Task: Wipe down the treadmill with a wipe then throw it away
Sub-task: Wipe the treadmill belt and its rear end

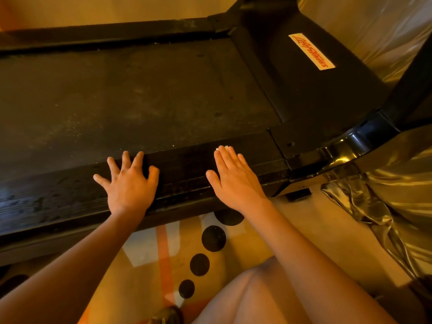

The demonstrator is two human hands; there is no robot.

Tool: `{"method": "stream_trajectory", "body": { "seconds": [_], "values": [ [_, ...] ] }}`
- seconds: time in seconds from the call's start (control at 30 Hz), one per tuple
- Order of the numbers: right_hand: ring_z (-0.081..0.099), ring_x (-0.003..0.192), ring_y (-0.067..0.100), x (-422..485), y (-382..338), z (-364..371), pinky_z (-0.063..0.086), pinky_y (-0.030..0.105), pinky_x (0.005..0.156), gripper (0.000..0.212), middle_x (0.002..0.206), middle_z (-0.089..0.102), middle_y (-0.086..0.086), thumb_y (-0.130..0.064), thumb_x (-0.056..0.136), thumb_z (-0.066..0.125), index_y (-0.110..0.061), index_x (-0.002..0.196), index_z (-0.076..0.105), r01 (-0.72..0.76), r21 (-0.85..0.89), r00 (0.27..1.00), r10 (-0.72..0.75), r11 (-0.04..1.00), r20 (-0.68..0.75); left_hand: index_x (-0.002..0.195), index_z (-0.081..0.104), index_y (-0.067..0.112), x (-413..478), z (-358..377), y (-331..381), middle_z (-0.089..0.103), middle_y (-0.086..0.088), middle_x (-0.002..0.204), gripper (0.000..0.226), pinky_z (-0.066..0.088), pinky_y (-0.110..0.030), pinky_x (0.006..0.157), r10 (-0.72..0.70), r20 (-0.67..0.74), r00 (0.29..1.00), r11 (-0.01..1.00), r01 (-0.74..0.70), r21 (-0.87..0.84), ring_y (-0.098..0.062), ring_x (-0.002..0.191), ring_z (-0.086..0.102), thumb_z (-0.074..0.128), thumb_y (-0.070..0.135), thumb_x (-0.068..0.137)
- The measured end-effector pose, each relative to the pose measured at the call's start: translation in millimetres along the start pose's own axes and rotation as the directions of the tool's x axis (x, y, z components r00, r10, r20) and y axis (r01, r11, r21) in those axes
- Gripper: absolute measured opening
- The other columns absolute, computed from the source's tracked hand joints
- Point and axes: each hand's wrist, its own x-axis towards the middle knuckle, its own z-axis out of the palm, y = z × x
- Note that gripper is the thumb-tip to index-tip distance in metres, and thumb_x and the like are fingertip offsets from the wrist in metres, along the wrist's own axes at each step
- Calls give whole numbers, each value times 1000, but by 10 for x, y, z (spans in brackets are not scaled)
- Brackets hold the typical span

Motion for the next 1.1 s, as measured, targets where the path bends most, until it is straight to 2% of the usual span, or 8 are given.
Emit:
{"method": "stream_trajectory", "body": {
  "seconds": [0.13, 0.23, 0.43, 0.67, 0.9, 1.1],
  "values": [
    [-18, 156, 15, -342, 99, 69, -5, 37, 128, 70, 171, -14, 0, -57, 106, 8, -19, 163, -8, 52, -50, 999, -51, 997, 6, 160, 28, 27, -1, 3, -19, 19, -10, 169, 61, -2, -75, 117, 0, 6, 1000, 1000, 0, -6, -41, 156, 0, 31, 54, 105],
    [-25, 154, 14, -650, 119, 138, -11, 35, 126, 74, 168, -22, -2, -61, 101, 0, -21, 160, -14, 33, -49, 999, -32, 998, 23, 160, 27, 27, 5, 6, -9, 18, -10, 169, 62, -2, -75, 116, -1, 12, 1000, 1000, 1, -6, -41, 156, -1, 31, 54, 105],
    [-11, 158, 20, 18, -33, 52, -7, 36, 126, 71, 172, -6, 6, -55, 108, 13, -13, 164, -1, -46, 17, 998, 47, 999, -40, 160, 28, 27, 2, 7, -1, 19, -10, 169, 61, -1, -75, 117, 5, 1, 1000, 1000, -5, 2, -41, 156, 1, 31, 51, 105],
    [-21, 155, 15, -555, -80, 92, -13, 34, 125, 71, 170, -16, 0, -58, 103, 2, -19, 162, -9, -27, 2, 999, 26, 1000, 22, 160, 27, 27, 11, 11, -3, 18, -10, 169, 61, -1, -75, 117, 2, 12, 1000, 1000, -2, -1, -41, 156, -1, 31, 52, 105],
    [-14, 157, 19, 311, 24, -129, -8, 40, 128, 66, 172, -10, 5, -51, 110, 9, -15, 163, -2, -88, 45, 995, 85, 995, 55, 160, 26, 27, 9, 15, -21, 19, -11, 169, 61, 0, -75, 117, 15, 9, 1000, 1000, -15, 4, -41, 156, 0, 31, 52, 105],
    [-21, 155, 14, -314, -11, 51, -15, 35, 124, 65, 170, -16, -2, -52, 108, 7, -19, 163, -8, -36, 11, 999, 36, 999, 10, 160, 25, 28, 27, 20, -31, 16, -10, 169, 62, 0, -75, 117, 6, 15, 1000, 1000, -6, 4, -41, 156, -1, 29, 54, 104]
  ]
}}
